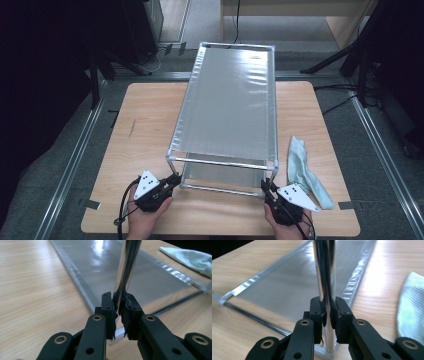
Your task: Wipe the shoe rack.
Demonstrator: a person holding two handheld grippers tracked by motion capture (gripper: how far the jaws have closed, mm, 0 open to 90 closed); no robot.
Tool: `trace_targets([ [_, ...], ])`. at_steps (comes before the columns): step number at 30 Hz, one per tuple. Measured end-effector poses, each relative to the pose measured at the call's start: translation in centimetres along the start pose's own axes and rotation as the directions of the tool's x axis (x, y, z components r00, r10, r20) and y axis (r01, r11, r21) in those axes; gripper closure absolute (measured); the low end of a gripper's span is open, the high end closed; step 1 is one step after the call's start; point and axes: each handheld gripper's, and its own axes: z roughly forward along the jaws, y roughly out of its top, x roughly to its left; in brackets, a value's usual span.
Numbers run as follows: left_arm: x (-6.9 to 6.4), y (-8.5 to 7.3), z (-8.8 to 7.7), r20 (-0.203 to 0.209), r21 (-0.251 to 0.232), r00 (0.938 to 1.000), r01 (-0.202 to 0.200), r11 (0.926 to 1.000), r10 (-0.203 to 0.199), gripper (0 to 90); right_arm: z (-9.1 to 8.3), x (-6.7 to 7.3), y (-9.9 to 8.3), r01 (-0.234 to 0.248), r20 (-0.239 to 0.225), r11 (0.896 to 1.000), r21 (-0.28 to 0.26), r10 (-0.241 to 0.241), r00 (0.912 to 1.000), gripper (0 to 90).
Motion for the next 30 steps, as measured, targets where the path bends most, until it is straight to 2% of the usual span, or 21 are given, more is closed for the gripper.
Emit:
trace_targets([
  [6,-0.6,-1.4,-2.5,-0.02,-0.004,0.9998,-0.003,1.0,0.003,81.0,2.4,0.5,1.1,-0.001,-0.019,1.0,0.002,0.001,0.9998,78.3],
  [8,-1.3,-2.1,-3.7,-0.031,-0.004,0.9994,-0.015,0.9999,0.015,81.1,3.2,0.7,1.6,0.004,-0.017,1.0,0.007,-0.004,0.9998,78.3],
  [11,-2.0,-2.8,-4.7,-0.04,-0.01,0.9992,-0.007,0.9999,0.007,81.0,4.3,1.2,2.0,0.018,-0.021,1.0,0.004,-0.018,0.9996,78.4],
  [14,-2.8,-3.3,-5.6,-0.04,-0.007,0.999,-0.023,0.9997,0.022,81.2,5.4,1.5,2.6,0.03,-0.029,0.999,0.012,-0.029,0.9992,78.5],
  [19,-3.6,-3.6,-6.0,-0.038,-0.006,0.999,-0.025,0.9997,0.025,81.2,6.4,1.7,3.3,0.069,-0.035,0.997,0.035,-0.067,0.9971,78.8],
  [23,-3.9,-3.6,-5.9,-0.029,-0.007,0.9992,-0.029,0.9995,0.029,81.2,6.7,1.4,3.5,0.052,-0.04,0.998,0.043,-0.05,0.9979,78.0],
  [26,-4.1,-3.5,-5.9,-0.03,0.001,0.9991,-0.03,0.9995,0.03,80.8,6.6,0.8,3.7,0.038,-0.071,0.998,0.05,-0.034,0.9969,61.7],
  [27,-4.1,-3.4,-6.1,-0.031,0.006,0.9992,-0.023,0.9997,0.024,80.6,6.3,0.6,3.8,0.059,-0.073,0.997,0.051,-0.055,0.9958,53.2],
  [30,-3.9,-3.4,-6.2,-0.015,0.004,0.9999,-0.001,1.0,0.001,79.4,5.3,0.1,3.8,0.085,-0.089,0.996,0.041,-0.081,0.9928,43.7],
])
